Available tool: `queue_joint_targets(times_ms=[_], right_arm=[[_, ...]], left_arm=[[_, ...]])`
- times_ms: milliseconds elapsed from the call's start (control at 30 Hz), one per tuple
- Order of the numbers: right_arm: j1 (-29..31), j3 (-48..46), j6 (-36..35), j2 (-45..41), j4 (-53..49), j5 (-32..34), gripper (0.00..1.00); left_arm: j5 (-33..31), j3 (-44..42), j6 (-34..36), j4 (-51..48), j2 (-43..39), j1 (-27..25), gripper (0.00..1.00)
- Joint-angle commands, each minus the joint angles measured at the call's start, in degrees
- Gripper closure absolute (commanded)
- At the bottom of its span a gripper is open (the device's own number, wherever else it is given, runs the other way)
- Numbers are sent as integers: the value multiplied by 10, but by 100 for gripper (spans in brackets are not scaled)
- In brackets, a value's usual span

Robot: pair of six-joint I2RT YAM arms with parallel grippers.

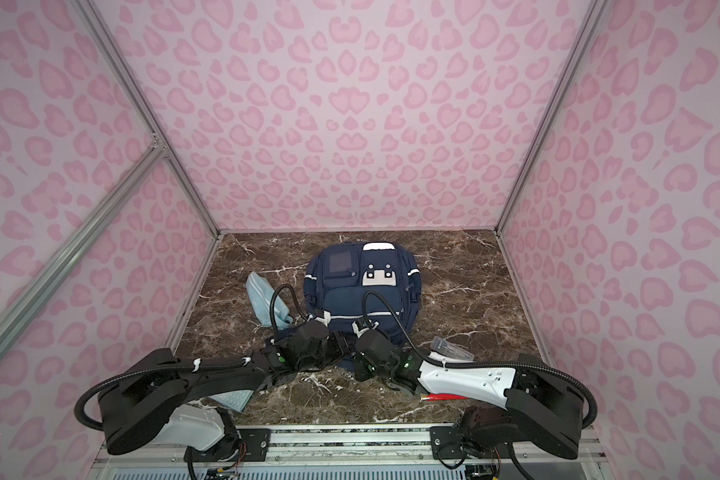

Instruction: Pack the student bag

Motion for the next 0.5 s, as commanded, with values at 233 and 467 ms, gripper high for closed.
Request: queue_joint_targets(times_ms=[233, 467], right_arm=[[-6, 6, -13, 7, 21, 3, 100], [8, 8, -40, 10, 31, -12, 100]], left_arm=[[-114, -29, -66, -165, -135, -31, 35], [-136, -29, -94, -97, -72, -35, 15]])
